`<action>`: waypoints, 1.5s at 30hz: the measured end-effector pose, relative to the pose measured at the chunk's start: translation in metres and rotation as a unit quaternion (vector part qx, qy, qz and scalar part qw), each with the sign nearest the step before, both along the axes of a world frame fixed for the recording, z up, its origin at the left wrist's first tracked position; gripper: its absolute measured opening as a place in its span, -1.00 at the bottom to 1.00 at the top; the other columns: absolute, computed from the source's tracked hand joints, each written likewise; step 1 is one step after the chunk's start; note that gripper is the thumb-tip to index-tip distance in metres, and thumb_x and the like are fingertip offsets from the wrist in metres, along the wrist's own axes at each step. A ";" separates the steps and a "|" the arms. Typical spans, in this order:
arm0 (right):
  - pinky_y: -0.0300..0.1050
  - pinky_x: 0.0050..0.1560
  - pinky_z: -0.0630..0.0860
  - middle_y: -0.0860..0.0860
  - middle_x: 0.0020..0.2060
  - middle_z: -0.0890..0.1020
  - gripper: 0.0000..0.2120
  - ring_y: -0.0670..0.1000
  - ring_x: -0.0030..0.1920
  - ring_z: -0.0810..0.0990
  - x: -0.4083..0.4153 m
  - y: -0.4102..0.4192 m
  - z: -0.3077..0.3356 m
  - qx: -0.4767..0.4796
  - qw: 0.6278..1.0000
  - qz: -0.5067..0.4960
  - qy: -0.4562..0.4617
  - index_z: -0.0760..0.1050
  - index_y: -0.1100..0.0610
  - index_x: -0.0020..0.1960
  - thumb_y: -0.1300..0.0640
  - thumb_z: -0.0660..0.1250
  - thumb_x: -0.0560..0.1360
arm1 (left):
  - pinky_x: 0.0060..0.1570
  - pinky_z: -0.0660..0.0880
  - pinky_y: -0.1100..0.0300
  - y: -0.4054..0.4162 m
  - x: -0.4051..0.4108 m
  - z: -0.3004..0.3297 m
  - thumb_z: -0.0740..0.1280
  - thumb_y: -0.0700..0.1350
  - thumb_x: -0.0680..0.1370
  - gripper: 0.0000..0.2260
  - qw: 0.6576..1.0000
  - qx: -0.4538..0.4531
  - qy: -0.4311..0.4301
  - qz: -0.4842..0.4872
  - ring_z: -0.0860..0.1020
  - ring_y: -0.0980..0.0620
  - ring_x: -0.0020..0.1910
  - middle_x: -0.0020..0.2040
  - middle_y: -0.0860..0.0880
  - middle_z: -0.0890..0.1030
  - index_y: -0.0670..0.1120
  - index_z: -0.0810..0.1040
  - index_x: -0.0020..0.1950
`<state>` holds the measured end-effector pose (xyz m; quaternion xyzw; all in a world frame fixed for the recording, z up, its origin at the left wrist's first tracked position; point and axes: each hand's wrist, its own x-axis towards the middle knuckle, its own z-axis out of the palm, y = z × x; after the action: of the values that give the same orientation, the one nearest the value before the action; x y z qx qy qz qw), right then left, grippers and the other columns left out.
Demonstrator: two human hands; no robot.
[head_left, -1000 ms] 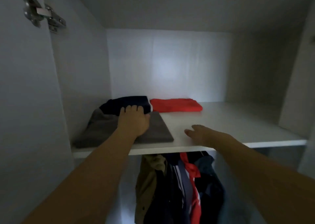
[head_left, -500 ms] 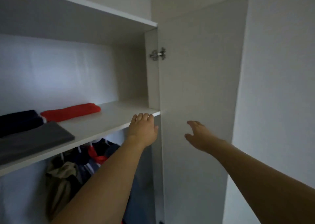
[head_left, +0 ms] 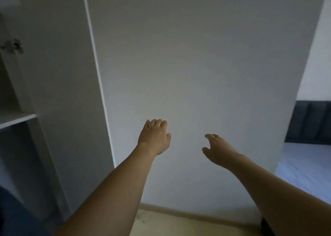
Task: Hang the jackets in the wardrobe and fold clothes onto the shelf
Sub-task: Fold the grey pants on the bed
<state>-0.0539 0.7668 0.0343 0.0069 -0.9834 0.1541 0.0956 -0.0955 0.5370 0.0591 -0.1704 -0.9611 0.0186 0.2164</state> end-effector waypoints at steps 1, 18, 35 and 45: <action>0.00 0.40 0.31 0.09 0.47 0.32 -0.45 0.12 0.42 0.34 0.006 0.027 -0.003 -0.002 1.000 -0.013 -0.010 0.19 0.15 0.52 0.03 0.20 0.58 | 0.50 0.06 -0.04 0.028 0.001 -0.004 0.06 0.05 0.65 -0.54 1.000 -0.004 -0.010 -0.015 0.23 -0.10 0.47 0.48 -0.09 0.32 -0.15 0.23 0.49; 0.01 0.39 0.30 0.06 0.51 0.25 -0.41 0.11 0.45 0.30 0.135 0.498 -0.083 -0.077 0.978 -0.190 -0.048 0.15 0.08 0.53 0.01 0.28 0.58 | 0.50 0.07 -0.03 0.522 0.047 -0.089 0.07 0.03 0.64 -0.50 0.976 -0.024 -0.124 -0.178 0.22 -0.11 0.50 0.53 -0.13 0.26 -0.13 0.19 0.55; -0.03 0.39 0.25 0.04 0.53 0.17 -0.39 0.07 0.48 0.23 0.230 0.887 -0.183 -0.126 0.942 -0.252 -0.182 0.08 0.09 0.56 0.01 0.23 0.59 | 0.36 0.29 0.02 0.898 0.108 -0.236 0.08 0.02 0.62 -0.54 0.929 0.031 -0.337 -0.150 0.38 -0.16 0.38 0.46 -0.14 0.36 -0.11 0.27 0.49; -0.12 0.20 0.39 0.02 0.52 0.20 -0.48 0.08 0.41 0.33 0.237 1.097 -0.339 -0.114 0.927 -0.155 -0.322 0.15 0.04 0.54 0.23 0.12 0.60 | -0.03 0.45 0.13 1.067 0.178 -0.393 0.18 -0.08 0.56 -0.84 0.856 0.127 -0.501 -0.011 0.55 -0.07 0.03 0.06 -0.07 0.60 -0.07 0.54 -0.01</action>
<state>0.1835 1.8634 -0.3047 -0.2066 -0.9258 0.2428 -0.2032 0.0824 1.6038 -0.3336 -0.1380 -0.9318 -0.1939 -0.2741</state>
